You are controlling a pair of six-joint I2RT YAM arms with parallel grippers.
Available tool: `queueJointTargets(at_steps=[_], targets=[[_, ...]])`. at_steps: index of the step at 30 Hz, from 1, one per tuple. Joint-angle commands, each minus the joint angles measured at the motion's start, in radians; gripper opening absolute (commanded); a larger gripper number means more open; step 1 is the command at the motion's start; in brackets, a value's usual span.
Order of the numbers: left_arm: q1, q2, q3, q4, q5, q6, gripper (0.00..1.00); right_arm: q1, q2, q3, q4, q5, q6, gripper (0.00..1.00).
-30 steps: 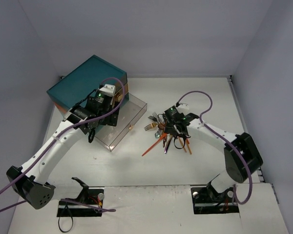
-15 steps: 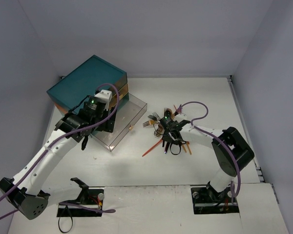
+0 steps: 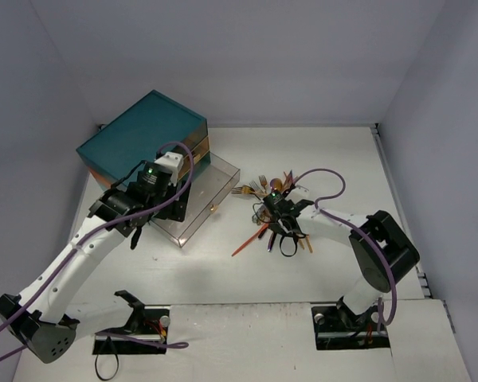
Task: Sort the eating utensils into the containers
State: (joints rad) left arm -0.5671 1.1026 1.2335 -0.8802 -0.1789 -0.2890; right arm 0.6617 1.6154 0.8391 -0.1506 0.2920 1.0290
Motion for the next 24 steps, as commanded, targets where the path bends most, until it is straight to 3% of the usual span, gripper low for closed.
queueJointTargets(at_steps=[1, 5, 9, 24], targets=[[0.006, -0.027, 0.026, 0.027, 0.015, -0.002, 0.74, -0.004, -0.128, 0.025, -0.14, 0.101, 0.015, 0.0], [0.009, -0.024, 0.049, 0.027, 0.007, -0.01, 0.74, 0.0, -0.185, 0.12, -0.17, 0.117, -0.031, 0.0], [0.007, -0.021, 0.086, 0.021, -0.028, -0.033, 0.74, 0.014, -0.135, 0.302, -0.169, 0.079, -0.079, 0.0], [0.022, -0.101, 0.182, -0.052, -0.125, -0.017, 0.74, 0.18, 0.393, 0.91, -0.051, -0.002, 0.018, 0.0]])
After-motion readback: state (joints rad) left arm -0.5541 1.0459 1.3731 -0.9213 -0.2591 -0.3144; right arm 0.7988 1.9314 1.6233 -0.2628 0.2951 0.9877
